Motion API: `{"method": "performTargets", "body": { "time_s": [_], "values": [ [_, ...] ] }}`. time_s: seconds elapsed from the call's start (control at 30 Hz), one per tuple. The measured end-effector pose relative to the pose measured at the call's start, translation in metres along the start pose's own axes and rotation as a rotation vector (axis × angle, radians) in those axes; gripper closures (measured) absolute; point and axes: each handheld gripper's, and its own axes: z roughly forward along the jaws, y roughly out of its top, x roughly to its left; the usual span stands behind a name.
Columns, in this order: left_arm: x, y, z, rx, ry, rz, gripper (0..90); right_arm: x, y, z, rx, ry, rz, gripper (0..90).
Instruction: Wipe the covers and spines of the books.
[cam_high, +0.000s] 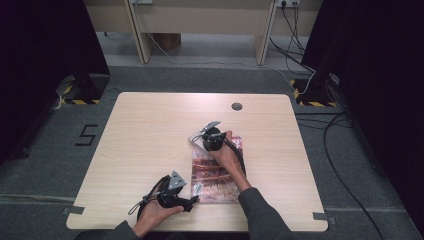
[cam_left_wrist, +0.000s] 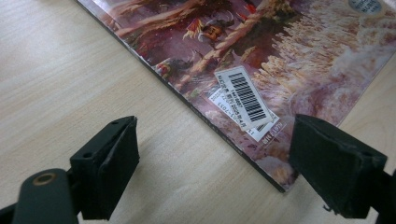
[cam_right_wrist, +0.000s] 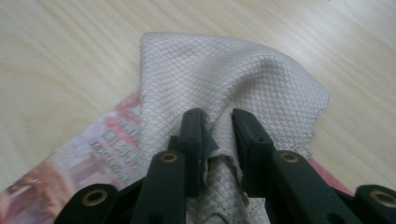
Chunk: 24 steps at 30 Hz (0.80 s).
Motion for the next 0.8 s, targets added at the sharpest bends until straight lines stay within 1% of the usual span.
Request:
{"method": "performTargets", "body": {
  "time_s": [0.1, 0.2, 0.23, 0.27, 0.4, 0.47, 0.5, 0.57, 0.63, 0.7, 0.73, 0.8],
  "values": [
    [0.000, 0.000, 0.000, 0.000, 0.002, -0.002, 14.9, 0.008, -0.005, -0.006, -0.004, 0.023, -0.017, 74.5],
    [0.000, 0.000, 0.000, 0.002, 0.002, -0.003, 14.9, 0.014, -0.013, -0.012, -0.014, 0.072, -0.033, 74.5],
    [0.000, 0.000, 0.000, 0.002, 0.003, -0.004, 14.8, 0.016, -0.016, -0.015, -0.017, 0.083, -0.030, 74.5],
    [0.000, 0.000, 0.000, 0.000, 0.004, -0.003, 14.8, 0.018, -0.019, -0.017, -0.020, 0.090, -0.034, 74.5],
    [0.000, 0.000, 0.000, 0.001, 0.004, -0.002, 14.8, 0.025, -0.030, -0.027, -0.018, 0.107, -0.077, 74.4],
    [0.000, 0.000, 0.000, 0.001, 0.005, 0.001, 14.8, 0.025, -0.039, -0.034, -0.029, 0.114, -0.082, 74.2],
    [-0.001, 0.000, 0.000, 0.000, 0.005, -0.002, 14.8, 0.024, -0.044, -0.036, -0.040, 0.115, -0.074, 74.2],
    [-0.001, 0.000, 0.000, 0.001, 0.007, 0.003, 14.8, 0.018, -0.049, -0.040, -0.038, 0.121, -0.058, 73.4],
    [-0.001, 0.000, 0.000, 0.001, 0.008, 0.005, 15.0, 0.010, -0.052, -0.042, -0.026, 0.097, -0.033, 73.1],
    [-0.001, 0.000, 0.000, 0.001, 0.006, 0.004, 15.0, 0.006, -0.055, -0.042, -0.036, 0.113, -0.002, 73.2],
    [-0.001, 0.000, 0.000, 0.001, 0.005, 0.003, 14.9, 0.006, -0.055, -0.042, -0.038, 0.111, 0.003, 73.4],
    [-0.001, 0.000, 0.000, 0.001, 0.006, 0.003, 14.9, 0.011, -0.054, -0.043, -0.031, 0.087, -0.017, 74.6]
  ]
}}
